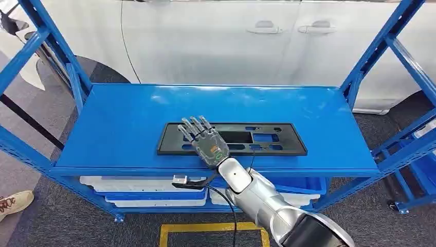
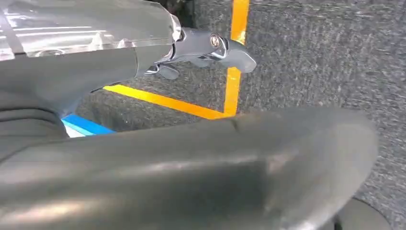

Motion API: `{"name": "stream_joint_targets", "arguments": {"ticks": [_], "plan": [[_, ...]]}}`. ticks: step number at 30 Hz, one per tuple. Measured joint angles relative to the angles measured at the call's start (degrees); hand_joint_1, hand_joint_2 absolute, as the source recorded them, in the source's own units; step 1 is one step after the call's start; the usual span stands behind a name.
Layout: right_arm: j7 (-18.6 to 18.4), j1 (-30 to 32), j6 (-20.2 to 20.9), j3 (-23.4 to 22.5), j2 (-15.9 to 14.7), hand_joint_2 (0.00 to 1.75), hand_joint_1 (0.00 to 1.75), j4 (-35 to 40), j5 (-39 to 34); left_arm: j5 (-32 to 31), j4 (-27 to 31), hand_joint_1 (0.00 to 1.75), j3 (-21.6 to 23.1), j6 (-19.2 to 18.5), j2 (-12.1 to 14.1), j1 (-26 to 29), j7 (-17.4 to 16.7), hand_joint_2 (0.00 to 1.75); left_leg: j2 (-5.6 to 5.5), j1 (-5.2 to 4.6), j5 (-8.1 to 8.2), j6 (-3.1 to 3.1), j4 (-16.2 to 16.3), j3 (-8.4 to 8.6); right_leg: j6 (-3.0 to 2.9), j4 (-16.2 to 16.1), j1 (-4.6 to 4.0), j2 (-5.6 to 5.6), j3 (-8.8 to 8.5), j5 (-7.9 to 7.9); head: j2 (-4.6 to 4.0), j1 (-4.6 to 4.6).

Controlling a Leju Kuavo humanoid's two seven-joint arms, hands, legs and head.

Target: Take the parts from the cabinet and place them on the table.

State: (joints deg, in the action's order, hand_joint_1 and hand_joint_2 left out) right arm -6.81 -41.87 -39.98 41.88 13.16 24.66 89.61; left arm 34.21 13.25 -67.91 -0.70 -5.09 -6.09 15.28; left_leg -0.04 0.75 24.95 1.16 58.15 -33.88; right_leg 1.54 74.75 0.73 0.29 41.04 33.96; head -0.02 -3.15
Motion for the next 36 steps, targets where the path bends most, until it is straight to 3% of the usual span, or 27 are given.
{"name": "stream_joint_targets", "arguments": {"ticks": [1,2,4,5,6,7,9,10,11,14,15,16,17,18,19,20,21,22,25,26,27,29,30,31,33,35,36], "plan": [[-1.16,-0.28,0.37,-0.24,-0.04,1.75,0.00,-0.98,0.00,0.00,0.00,0.00,0.00,0.00,0.02,0.04,0.02,0.00,-0.07,-0.11,0.01,0.01,0.02,0.07,-0.19,0.14,-0.02,0.00,0.19,-0.95,0.00,0.00],[-2.04,-0.57,0.68,-0.33,-0.04,1.75,0.00,-1.63,0.00,0.00,0.02,0.00,0.00,0.00,0.02,0.03,0.02,0.00,-0.14,-0.20,0.02,0.02,0.05,0.10,-0.49,-2.18,-0.07,0.01,-0.77,-2.80,0.00,0.00],[-4.15,-1.60,1.27,-0.33,-0.09,1.75,0.00,-2.74,0.11,0.00,0.00,0.00,0.00,-0.04,0.00,-0.01,0.00,0.00,-0.16,-0.47,0.06,0.01,0.08,0.23,-1.52,-11.41,-0.54,0.02,-4.91,-7.84,0.00,0.00],[-4.94,-2.29,1.49,-0.33,-0.22,1.75,0.00,-3.19,0.11,0.00,0.00,0.00,0.00,-0.09,-0.02,-0.05,0.02,0.00,-0.14,-0.48,0.09,-0.05,0.03,0.18,-2.17,-15.18,-0.81,0.01,-6.36,-8.59,0.00,0.00],[-5.86,-2.99,1.99,-0.31,-0.42,1.75,0.00,-3.70,0.11,0.00,-0.02,0.00,0.00,-0.11,-0.13,-0.14,0.02,0.00,-0.15,-0.91,0.17,-0.32,0.31,-0.12,-2.30,-16.25,-0.91,-0.01,-6.81,-8.28,0.00,0.00],[-6.41,-3.35,2.06,-0.29,-0.50,1.75,0.00,-4.05,0.11,0.00,-0.02,0.00,0.00,-0.11,-0.11,-0.15,0.02,0.00,-0.11,-0.60,0.01,-0.60,0.18,-0.24,-2.10,-16.16,-1.05,-0.06,-6.71,-8.38,0.00,0.00],[-8.06,-3.73,3.06,-0.29,-1.18,1.75,0.00,-4.73,0.11,0.00,-0.02,0.00,0.00,-0.15,-0.11,-0.09,0.07,0.00,-0.09,-0.42,-0.13,-1.17,-0.15,0.00,-2.41,-16.39,-1.22,0.02,-6.75,-8.47,0.00,0.00],[-9.37,-3.98,3.88,-0.20,-1.38,1.75,0.00,-4.97,0.11,0.00,-0.02,0.00,0.00,-0.17,0.04,-0.09,0.18,0.00,-0.07,-0.71,0.16,-1.49,-0.08,0.01,-2.67,-17.19,-0.46,-0.08,-7.17,-8.96,0.00,0.00],[-10.72,-4.39,4.90,-0.02,-1.55,1.75,0.00,-5.23,0.11,0.00,-0.02,0.00,0.00,-0.26,0.07,-0.10,0.17,0.00,-0.07,-0.51,0.97,-1.76,0.83,-0.24,-2.79,-17.47,-0.39,-0.04,-7.37,-9.09,0.00,0.00],[-14.12,-5.28,8.66,0.30,-2.86,1.75,0.00,-6.15,0.09,0.00,-0.02,0.00,0.02,-0.31,0.09,-0.11,0.17,0.00,-0.06,-0.17,6.99,-2.45,12.74,-5.64,-3.07,-17.46,-0.41,-0.17,-7.38,-9.08,0.00,0.00],[-14.32,-5.58,9.20,0.30,-3.45,1.75,0.00,-6.39,0.04,0.00,-0.02,0.00,0.00,-0.35,0.11,0.03,0.17,0.00,-0.06,-0.09,8.08,-2.69,16.58,-7.46,-3.07,-17.39,-0.42,-0.20,-7.37,-9.07,0.00,0.00],[-14.48,-5.85,9.45,0.30,-3.94,1.75,0.00,-6.61,0.02,0.00,-0.02,0.00,0.00,-0.35,0.11,0.19,0.17,0.00,-0.06,0.03,7.68,-2.85,17.67,-8.05,-3.06,-17.38,-0.39,-0.20,-7.41,-9.06,0.00,0.00],[-14.61,-6.04,9.60,0.30,-4.24,1.75,0.00,-6.76,0.00,0.00,-0.02,0.00,0.00,-0.35,0.13,0.24,0.17,0.00,-0.05,0.18,6.20,-2.95,16.12,-7.35,-3.01,-17.37,-0.35,-0.17,-7.50,-9.03,0.00,-0.02],[-14.69,-6.26,9.82,0.33,-4.55,1.75,0.23,-6.96,0.00,0.00,-0.02,0.00,0.00,-0.39,0.22,0.20,0.17,0.00,-0.04,0.41,3.45,-3.01,11.52,-5.09,-2.91,-17.32,-0.30,-0.10,-7.65,-8.96,0.00,0.00],[-14.71,-6.44,10.04,0.33,-4.74,1.75,1.75,-7.07,0.00,0.00,-0.02,0.00,0.00,-0.41,0.26,0.12,0.17,0.00,-0.02,0.56,1.18,-3.03,6.80,-2.71,-2.72,-17.19,-0.26,-0.06,-7.75,-8.83,0.00,0.00],[-14.72,-6.72,10.15,0.35,-4.90,1.75,1.75,-7.20,0.00,0.00,-0.02,0.00,0.00,-0.41,0.26,0.05,0.17,0.00,0.03,0.70,-0.47,-3.01,2.07,-0.30,-2.38,-16.88,-0.30,0.03,-7.73,-8.62,0.00,0.00],[-14.85,-6.80,10.32,0.39,-5.12,1.75,1.75,-7.48,0.00,0.00,-0.02,0.00,0.02,-0.46,0.26,-0.13,0.15,0.00,0.01,0.25,0.51,-2.75,0.37,0.56,-1.96,-16.40,-0.74,0.09,-7.45,-8.35,0.00,-0.02],[-15.39,-6.82,10.99,0.44,-5.44,1.75,1.75,-7.66,0.00,0.00,-0.02,0.00,0.02,-0.55,0.26,-0.22,0.13,0.00,-0.14,0.28,0.47,-1.93,0.56,0.34,-1.66,-16.46,-0.68,0.11,-7.26,-8.47,0.00,0.00],[-15.59,-6.82,12.31,0.24,-6.58,1.75,1.75,-8.03,-0.11,0.00,-0.02,0.00,0.00,-0.68,0.28,-0.04,0.13,0.00,-0.15,0.22,0.02,-0.72,0.11,0.16,-0.66,-16.63,-0.49,0.11,-7.20,-8.70,0.00,0.00],[-15.26,-6.77,12.27,-0.02,-7.23,1.75,1.75,-8.07,-0.15,0.00,-0.02,0.00,0.00,-0.81,0.26,-0.09,0.13,0.00,-0.06,0.37,-0.26,-0.31,-0.14,0.24,-0.39,-15.81,-0.20,0.04,-7.04,-7.96,0.00,0.00],[-14.96,-6.78,12.13,-0.15,-7.69,1.75,1.75,-8.14,-0.15,0.00,-0.02,0.00,0.00,-0.92,0.26,-0.20,0.13,0.00,-0.06,0.35,-0.32,-0.04,-0.24,0.15,-0.14,-13.47,-0.23,-0.01,-5.83,-6.11,0.00,0.00],[-14.74,-6.49,11.83,-0.31,-8.33,1.75,1.75,-8.35,-0.11,0.00,-0.02,0.00,0.00,-1.20,0.33,-0.17,0.20,0.00,-0.04,0.24,-0.39,0.19,-0.22,-0.05,0.23,-4.62,-0.14,0.00,-1.67,-1.69,0.00,0.00],[-14.72,-6.19,11.63,-0.35,-8.53,1.75,1.75,-8.42,-0.04,0.00,-0.02,0.00,0.00,-1.33,0.37,-0.16,0.39,0.00,-0.04,0.19,-0.37,0.22,-0.19,-0.12,0.33,-0.78,-0.10,0.00,0.20,-0.37,0.00,0.00],[-14.67,-5.85,11.08,-0.46,-8.68,1.75,1.75,-8.51,0.00,0.00,-0.02,0.00,0.00,-1.71,0.44,-0.14,0.70,0.00,-0.05,0.16,-0.37,0.22,-0.15,-0.13,0.38,1.09,-0.05,0.00,1.17,-0.41,0.00,0.00],[-14.21,-5.83,10.69,-0.85,-8.85,1.75,1.75,-8.51,0.02,0.00,-0.02,0.00,0.00,-2.19,0.46,-0.17,1.27,0.00,-0.08,0.14,-0.32,0.16,-0.06,-0.07,0.09,-3.55,-0.05,0.00,-0.98,-3.96,0.00,0.00],[-13.75,-5.91,10.25,-0.94,-8.85,1.75,1.75,-8.51,0.09,0.00,-0.02,0.00,0.02,-2.36,0.44,-0.25,1.73,0.00,-0.11,0.10,-0.21,-0.01,0.00,0.07,-0.62,-13.68,-0.12,0.02,-5.96,-8.65,0.00,0.00],[-13.54,-5.99,9.97,-0.96,-8.87,1.75,1.75,-8.51,0.09,0.00,-0.04,0.00,0.02,-2.47,0.39,-0.26,2.14,0.00,-0.12,-0.14,-0.12,-0.25,0.10,-0.01,-0.92,-16.36,-0.43,0.06,-7.14,-8.33,0.00,0.00]]}}
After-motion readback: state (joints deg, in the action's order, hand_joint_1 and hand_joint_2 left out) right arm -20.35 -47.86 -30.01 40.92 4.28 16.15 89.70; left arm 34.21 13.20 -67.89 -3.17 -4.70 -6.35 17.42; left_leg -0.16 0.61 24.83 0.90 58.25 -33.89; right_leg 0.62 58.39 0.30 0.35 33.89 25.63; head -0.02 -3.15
